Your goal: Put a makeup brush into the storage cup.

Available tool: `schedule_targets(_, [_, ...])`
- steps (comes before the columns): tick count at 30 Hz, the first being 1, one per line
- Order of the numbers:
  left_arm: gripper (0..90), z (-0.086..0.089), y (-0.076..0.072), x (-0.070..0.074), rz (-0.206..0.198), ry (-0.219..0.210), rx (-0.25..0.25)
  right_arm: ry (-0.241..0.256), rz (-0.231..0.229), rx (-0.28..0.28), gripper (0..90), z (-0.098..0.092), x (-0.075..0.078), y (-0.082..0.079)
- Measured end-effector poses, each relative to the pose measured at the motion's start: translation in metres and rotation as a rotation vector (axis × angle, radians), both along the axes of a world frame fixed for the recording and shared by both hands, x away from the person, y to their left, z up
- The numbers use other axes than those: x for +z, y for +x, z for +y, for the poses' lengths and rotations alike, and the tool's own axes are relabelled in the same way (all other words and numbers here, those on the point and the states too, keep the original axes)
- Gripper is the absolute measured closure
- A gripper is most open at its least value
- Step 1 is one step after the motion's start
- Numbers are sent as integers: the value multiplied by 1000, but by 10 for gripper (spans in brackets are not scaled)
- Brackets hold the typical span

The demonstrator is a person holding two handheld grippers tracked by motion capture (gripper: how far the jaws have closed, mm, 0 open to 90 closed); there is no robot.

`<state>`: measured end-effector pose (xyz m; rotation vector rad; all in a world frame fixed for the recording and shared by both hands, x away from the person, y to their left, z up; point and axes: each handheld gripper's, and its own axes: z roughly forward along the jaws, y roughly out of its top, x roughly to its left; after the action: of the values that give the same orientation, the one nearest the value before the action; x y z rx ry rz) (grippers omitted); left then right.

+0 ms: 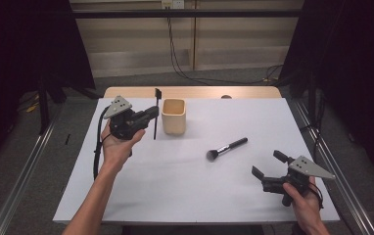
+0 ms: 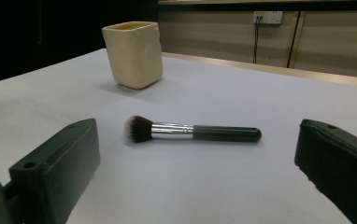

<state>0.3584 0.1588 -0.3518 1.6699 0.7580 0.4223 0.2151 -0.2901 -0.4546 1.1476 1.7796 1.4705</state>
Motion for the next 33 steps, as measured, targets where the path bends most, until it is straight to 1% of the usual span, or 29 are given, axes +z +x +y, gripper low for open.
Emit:
schedule_targets(4, [863, -4, 4, 8, -12, -11, -1, 1, 2, 5, 0, 0, 0, 0])
schedule_targets(7, [864, -8, 8, 11, -21, -7, -6, -2, 0, 11, 0, 1, 0, 0])
schedule_targets(11, [864, -13, 13, 12, -19, -1, -7, 3, 2, 8, 0, 0, 0, 0])
schedule_targets(14, [864, -14, 18, 11, -7, -18, 0, 1, 2, 8, 0, 0, 0, 0])
schedule_targets(16, [864, -15, 21, 12, -11, -10, 4, 1, 1, 10, 0, 1, 0, 0])
schedule_targets(17, [864, -15, 22, 12, -10, -15, 3, -4, -2, 13, 0, 0, 0, 0])
schedule_targets(18, [863, -15, 23, 13, -12, -17, 5, -5, -2, 15, 0, 0, 0, -1])
schedule_targets(19, [864, -16, 25, 14, -5, -30, 1, -5, -2, 16, 0, 0, 0, -1])
schedule_targets(20, [864, -16, 27, 16, -9, -35, 2, -4, -1, 15, 0, 0, 0, 0])
schedule_targets(22, [863, -17, 29, 19, -14, -27, 4, -7, -3, 15, 0, 0, 0, 0])
schedule_targets(28, [864, -21, 34, 25, -19, -29, 9, 2, 0, 10, 0, 1, 0, -1])
schedule_targets(30, [863, -22, 37, 26, -19, -36, 11, 2, -1, 9, 0, 1, 0, -1])
schedule_targets(31, [863, -22, 38, 25, -21, -31, 12, 2, -2, 10, 0, 1, 0, -1])
schedule_targets(33, [863, -23, 42, 23, -7, -45, 9, -4, -1, 12, 0, 0, 0, -1])
